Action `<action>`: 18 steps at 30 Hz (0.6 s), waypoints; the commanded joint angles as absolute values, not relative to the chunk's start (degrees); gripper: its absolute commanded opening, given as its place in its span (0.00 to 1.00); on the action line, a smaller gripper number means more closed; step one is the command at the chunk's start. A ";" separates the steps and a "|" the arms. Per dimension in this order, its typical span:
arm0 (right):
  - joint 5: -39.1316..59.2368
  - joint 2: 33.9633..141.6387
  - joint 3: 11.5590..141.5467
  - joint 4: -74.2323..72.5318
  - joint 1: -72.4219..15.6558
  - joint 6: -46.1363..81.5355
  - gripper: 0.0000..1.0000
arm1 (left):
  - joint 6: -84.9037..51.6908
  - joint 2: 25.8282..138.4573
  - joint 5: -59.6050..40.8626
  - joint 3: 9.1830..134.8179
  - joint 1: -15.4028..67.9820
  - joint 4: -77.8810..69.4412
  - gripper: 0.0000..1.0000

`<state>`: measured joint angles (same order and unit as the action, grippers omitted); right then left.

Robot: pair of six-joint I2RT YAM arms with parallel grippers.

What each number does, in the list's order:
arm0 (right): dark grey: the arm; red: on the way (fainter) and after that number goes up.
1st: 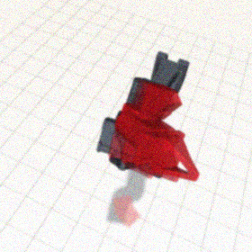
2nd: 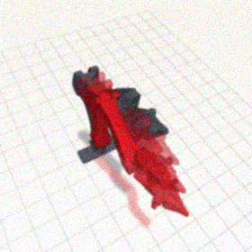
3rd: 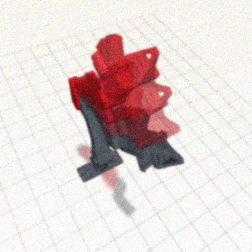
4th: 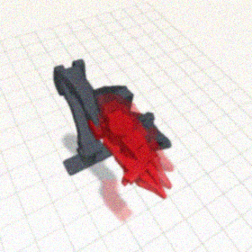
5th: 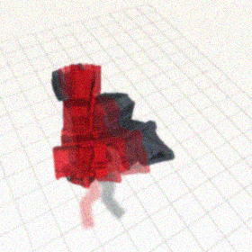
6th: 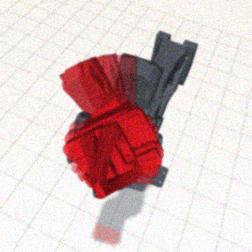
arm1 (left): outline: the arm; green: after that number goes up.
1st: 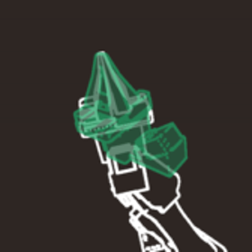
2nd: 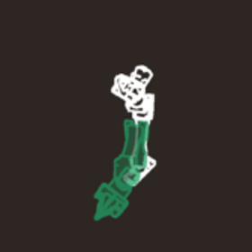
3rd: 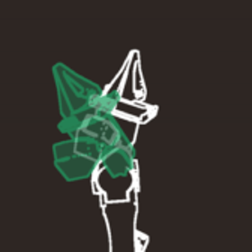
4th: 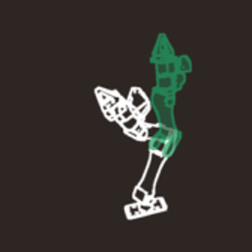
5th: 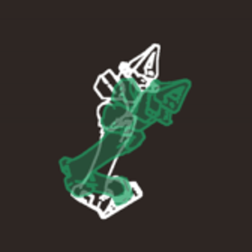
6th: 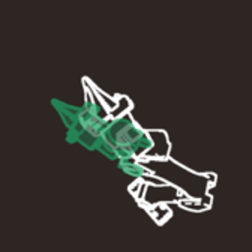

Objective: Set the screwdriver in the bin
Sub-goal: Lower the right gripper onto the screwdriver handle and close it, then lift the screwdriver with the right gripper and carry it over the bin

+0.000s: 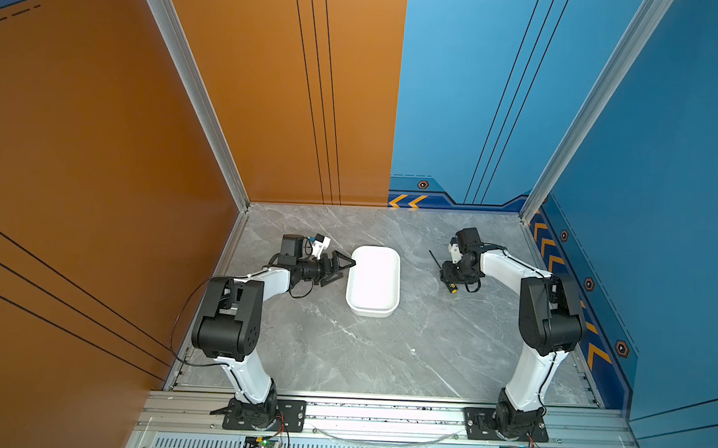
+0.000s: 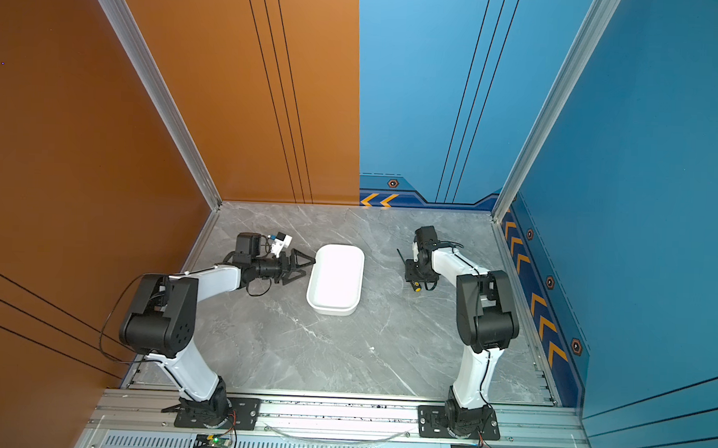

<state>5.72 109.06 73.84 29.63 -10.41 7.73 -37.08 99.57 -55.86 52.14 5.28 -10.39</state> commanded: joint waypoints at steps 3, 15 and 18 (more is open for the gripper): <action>4.15 111.29 75.76 32.34 -10.99 7.91 0.45 | -35.60 100.31 -57.92 51.49 5.80 -8.90 0.98; 4.37 112.55 76.13 32.69 -10.97 8.33 0.24 | -36.08 99.87 -58.05 51.52 5.80 -8.69 0.98; 5.59 112.68 76.32 32.94 -10.75 8.81 0.10 | -36.04 99.82 -58.18 51.54 5.73 -8.67 0.98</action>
